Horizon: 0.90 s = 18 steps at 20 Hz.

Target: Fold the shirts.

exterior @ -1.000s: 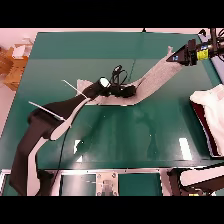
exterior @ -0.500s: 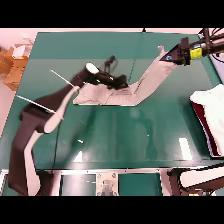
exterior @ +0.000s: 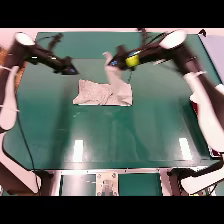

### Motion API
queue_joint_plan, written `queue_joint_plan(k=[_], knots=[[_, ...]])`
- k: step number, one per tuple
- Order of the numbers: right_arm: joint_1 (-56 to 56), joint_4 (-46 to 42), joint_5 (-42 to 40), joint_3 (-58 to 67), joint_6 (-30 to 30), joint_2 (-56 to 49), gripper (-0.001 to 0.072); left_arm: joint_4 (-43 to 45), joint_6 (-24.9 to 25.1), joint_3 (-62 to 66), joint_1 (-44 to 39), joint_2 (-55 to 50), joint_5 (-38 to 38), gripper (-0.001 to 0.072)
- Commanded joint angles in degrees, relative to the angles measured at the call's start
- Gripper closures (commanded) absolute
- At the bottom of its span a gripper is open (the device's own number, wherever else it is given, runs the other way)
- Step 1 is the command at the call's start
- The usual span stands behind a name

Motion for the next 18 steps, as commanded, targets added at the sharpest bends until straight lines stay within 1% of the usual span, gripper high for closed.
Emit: queue_joint_plan(k=[1,2,3,5,6,8,10,12,14,15,16,18], knots=[[14.49,-0.61,-31.04,-5.99,0.76,-7.37,0.052,2.05,0.15,0.09,8.11,1.7,-4.92,0.0687],[17.55,-0.17,-35.85,-5.99,0.79,-10.69,0.0357,2.01,0.15,0.09,9.4,1.7,-5.68,0.0687],[19.63,1.29,-38.97,-5.97,0.79,-13.4,0.0201,2.03,0.22,0.09,10.23,1.7,-6.38,0.0687],[19.58,2.49,-38.01,-5.9,0.7,-14.6,0.019,1.99,0.42,0.09,11.19,1.7,-6.99,0.0687],[17.92,2.49,-35.21,-5.75,0.26,-13.75,0.019,1.95,0.44,0.09,11.23,1.7,-6.82,0.0687],[11.72,0.59,-25.77,-5.75,-0.42,-10.1,0.019,1.51,1.05,0.09,11.1,1.7,-6.75,0.0688],[3.3,-4.37,-14.01,-5.75,-0.55,-5.27,0.019,1.14,1.07,0.09,11.13,1.7,-6.75,0.0687],[-5.07,-7.52,-3.8,-5.79,-0.5,-1.6,0.019,1.14,1.05,0.09,11.13,1.68,-6.78,0.0687],[-13.29,-10.4,6.23,-5.81,-0.5,-0.24,0.019,1.14,0.98,0.09,11.13,1.68,-6.75,0.0687],[-16.17,-11.06,9.51,-6.64,-0.52,-0.26,0.0189,1.14,0.94,0.09,11.1,1.68,-6.75,0.0687],[-18.38,-11.02,10.73,-8.9,-0.55,-0.28,0.0161,1.11,0.94,0.09,11.13,1.68,-6.75,0.0687],[-20.02,-10.99,8.66,-14.99,-0.66,-0.76,0.0161,1.07,0.76,0.09,11.1,1.68,-6.75,0.0687]])
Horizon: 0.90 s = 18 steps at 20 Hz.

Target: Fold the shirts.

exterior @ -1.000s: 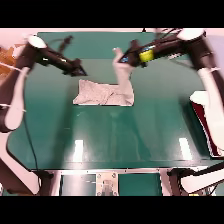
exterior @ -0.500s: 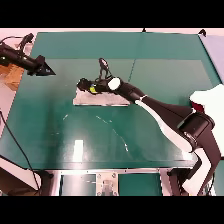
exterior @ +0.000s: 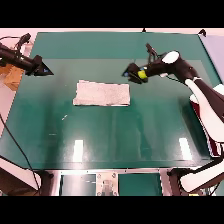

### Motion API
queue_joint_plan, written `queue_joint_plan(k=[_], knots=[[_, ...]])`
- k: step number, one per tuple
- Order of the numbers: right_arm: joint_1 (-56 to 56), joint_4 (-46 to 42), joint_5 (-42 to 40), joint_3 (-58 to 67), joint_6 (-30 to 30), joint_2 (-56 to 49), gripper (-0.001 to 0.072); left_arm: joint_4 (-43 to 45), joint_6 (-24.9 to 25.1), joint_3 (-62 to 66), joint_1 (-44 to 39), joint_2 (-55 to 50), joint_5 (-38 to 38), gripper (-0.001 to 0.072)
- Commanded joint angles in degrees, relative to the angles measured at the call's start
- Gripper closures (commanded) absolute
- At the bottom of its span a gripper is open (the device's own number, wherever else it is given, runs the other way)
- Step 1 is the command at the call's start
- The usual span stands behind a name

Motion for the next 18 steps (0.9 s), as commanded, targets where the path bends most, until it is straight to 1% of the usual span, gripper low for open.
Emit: queue_joint_plan(k=[1,4,7,8,9,10,11,12,13,15,18], knots=[[-5.38,-1.38,3.65,-7.78,-1.16,-0.26,0.0161,-0.11,-0.13,0.07,0.11,0.02,-0.02,0.0687],[-3.28,5.77,2.08,-11.19,-5.88,-5.42,0.0161,-0.11,-0.13,0.07,0.11,0.02,-0.09,0.0687],[-0.33,17.84,0.15,-11.06,-11.56,-9.73,0.0161,-0.11,-0.13,0.07,0.11,0.02,-0.42,0.0687],[0.66,21.29,-0.83,-10.69,-13.03,-10.45,0.0161,-0.11,-0.13,0.07,0.09,0.02,-0.42,0.0687],[1.36,23.04,-1.81,-10.16,-13.14,-10.67,0.0166,-0.11,-0.13,0.07,0.09,0.02,-0.39,0.0688],[1.88,24.33,-2.38,-9.4,-13.16,-10.67,0.0308,-0.11,-0.13,0.07,0.09,0.02,-0.42,0.0687],[2.1,25.22,-2.16,-8.2,-13.16,-10.64,0.0551,-0.11,-0.11,0.07,0.09,0.02,-0.42,0.0688],[2.14,25.68,-0.66,-6.29,-13.16,-10.6,0.0687,-0.13,-0.11,0.07,0.09,0.02,-0.44,0.0687],[1.77,25.64,1.81,-3.76,-13.11,-10.54,0.0701,-0.13,-0.11,0.07,0.09,0.02,-0.48,0.0687],[-0.66,25.64,6.73,2.38,-11.82,-9.16,0.0702,-0.17,-0.11,0.07,0.11,0.04,-0.68,0.0687],[-8.72,25.59,9.53,11.15,-8.26,-3.54,0.0702,-0.24,0.07,0.07,0.11,0.04,-1.01,0.0687]])
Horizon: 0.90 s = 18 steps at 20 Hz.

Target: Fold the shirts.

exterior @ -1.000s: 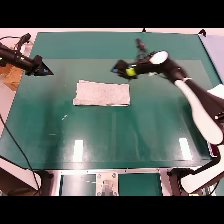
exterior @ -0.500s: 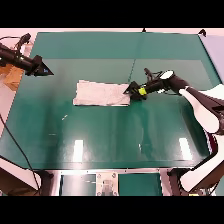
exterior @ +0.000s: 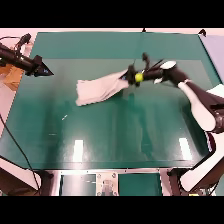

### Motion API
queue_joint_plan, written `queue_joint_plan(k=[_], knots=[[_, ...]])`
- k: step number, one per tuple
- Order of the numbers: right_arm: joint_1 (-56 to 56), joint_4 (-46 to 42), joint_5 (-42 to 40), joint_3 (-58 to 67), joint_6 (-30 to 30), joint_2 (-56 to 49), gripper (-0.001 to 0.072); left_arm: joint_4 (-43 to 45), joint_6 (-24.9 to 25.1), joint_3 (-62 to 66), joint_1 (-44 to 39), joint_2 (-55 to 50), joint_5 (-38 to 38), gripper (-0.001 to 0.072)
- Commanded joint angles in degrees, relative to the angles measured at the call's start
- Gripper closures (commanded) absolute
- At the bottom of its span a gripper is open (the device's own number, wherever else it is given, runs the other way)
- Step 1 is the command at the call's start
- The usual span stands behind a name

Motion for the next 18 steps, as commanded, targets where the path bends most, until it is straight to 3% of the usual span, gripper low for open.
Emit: queue_joint_plan(k=[1,6,11,15,18], knots=[[-8.76,1.11,4.44,9.29,4.07,5.7,0.0702,-0.07,0.22,0.07,0.04,0.02,-0.59,0.0688],[-30.86,-0.7,11.04,14.71,10.16,13.6,0.0702,-0.07,0.22,0.07,0.04,0.04,-1.01,0.0687],[-53.64,-8.24,17.03,14.69,12.96,17.57,0.0702,-0.09,0.17,0.07,0.04,0.02,-1.53,0.0687],[-66.25,-17.25,22.34,14.69,13.77,22.1,0.0703,-0.13,0.15,0.07,0.04,0.02,-3.45,0.0687],[-70.31,-32.22,25.9,14.64,17.2,27.41,0.0703,-0.17,0.17,0.07,0.04,0.02,-3.87,0.0687]])
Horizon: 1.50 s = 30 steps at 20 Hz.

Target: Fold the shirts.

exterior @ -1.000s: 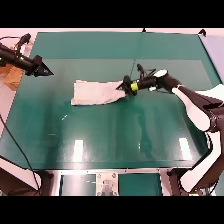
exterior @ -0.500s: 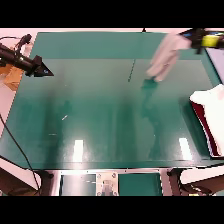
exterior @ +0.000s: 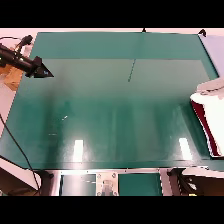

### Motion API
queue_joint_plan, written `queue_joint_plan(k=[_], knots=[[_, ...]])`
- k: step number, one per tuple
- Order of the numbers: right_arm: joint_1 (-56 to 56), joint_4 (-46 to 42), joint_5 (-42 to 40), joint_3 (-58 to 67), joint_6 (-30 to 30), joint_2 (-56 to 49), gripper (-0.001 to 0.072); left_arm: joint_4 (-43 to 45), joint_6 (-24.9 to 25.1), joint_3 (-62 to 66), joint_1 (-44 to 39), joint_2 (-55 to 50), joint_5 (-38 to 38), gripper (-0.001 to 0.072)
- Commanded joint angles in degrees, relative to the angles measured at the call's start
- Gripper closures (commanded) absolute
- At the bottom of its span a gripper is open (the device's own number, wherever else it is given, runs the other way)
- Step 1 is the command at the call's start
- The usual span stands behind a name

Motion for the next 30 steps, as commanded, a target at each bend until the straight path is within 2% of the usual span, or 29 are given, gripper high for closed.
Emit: queue_joint_plan(k=[1,3,5,8,10,11,12,13,16,17,18,19,21,22,23,26,28,30], knots=[[-5.86,-19.93,5.92,-0.07,4.35,5.46,0.0703,-0.02,0.02,0.07,0.04,0.02,-0.79,0.0687],[-5.68,-31.98,9.31,-2.36,6.14,7.54,0.0702,-0.04,0.02,0.07,0.04,0.02,-1.05,0.0688],[-5.68,-40.02,12.33,-8.13,8.63,9.01,0.0702,-0.04,0.07,0.07,0.04,0.02,-1.51,0.0687],[-5.7,-49.07,14.25,-20.37,10.62,11.26,0.0702,-0.04,0.07,0.07,0.04,0.02,-1.73,0.0687],[-5.77,-50.93,14.27,-27.78,11.23,11.69,0.0699,-0.04,0.09,0.07,0.04,0.02,-1.84,0.0687],[-5.81,-50.95,14.27,-31.34,11.23,11.67,0.0572,-0.04,0.09,0.07,0.04,0.02,-1.84,0.0687],[-5.81,-51.06,14.25,-34.21,11.3,11.65,0.0281,-0.07,0.31,0.07,0.04,0.02,-1.84,0.0687],[-5.79,-50.99,14.58,-36.28,11.98,11.5,0.0108,-0.07,0.42,0.07,0.04,0.04,-1.84,0.0687],[-5.68,-47.21,15.74,-35.39,12.72,10.95,0.011,-1.36,0.42,0.07,0.04,0.09,-2.99,0.0688],[-5.57,-42.51,15.52,-33.75,12.7,10.95,0.0163,-2.38,0.46,0.07,0.04,0.28,-3.48,0.0688],[-4.98,-36.59,14.56,-32.0,12.0,10.97,0.0355,-3.41,0.48,0.07,0.0,0.79,-3.54,0.0688],[-3.65,-29.7,12.96,-30.08,10.23,10.99,0.0627,-3.52,0.5,-0.15,-0.33,1.51,-3.3,0.0689],[1.49,-20.63,9.33,-27.15,8.9,11.45,0.0654,-3.06,1.09,-0.24,-2.05,3.54,-2.8,0.0689],[5.27,-18.69,6.51,-26.62,7.63,12.13,0.0701,-2.4,1.44,-0.37,-3.56,4.79,-2.6,0.0689],[10.14,-18.49,2.93,-26.75,6.27,13.33,0.0701,-1.92,1.49,-0.46,-5.25,5.81,-2.6,0.0689],[27.04,-22.6,-6.51,-31.95,2.97,19.3,0.0701,1.29,2.01,-5.62,-11.41,11.58,-1.95,0.0689],[38.56,-27.21,-11.32,-39.58,3.13,24.5,0.0701,4.5,2.51,-14.14,-15.23,17.55,1.07,0.0689],[48.7,-28.17,-15.12,-49.31,4.68,30.1,0.0701,6.45,3.08,-24.98,-18.14,24.52,5.62,0.0689]])
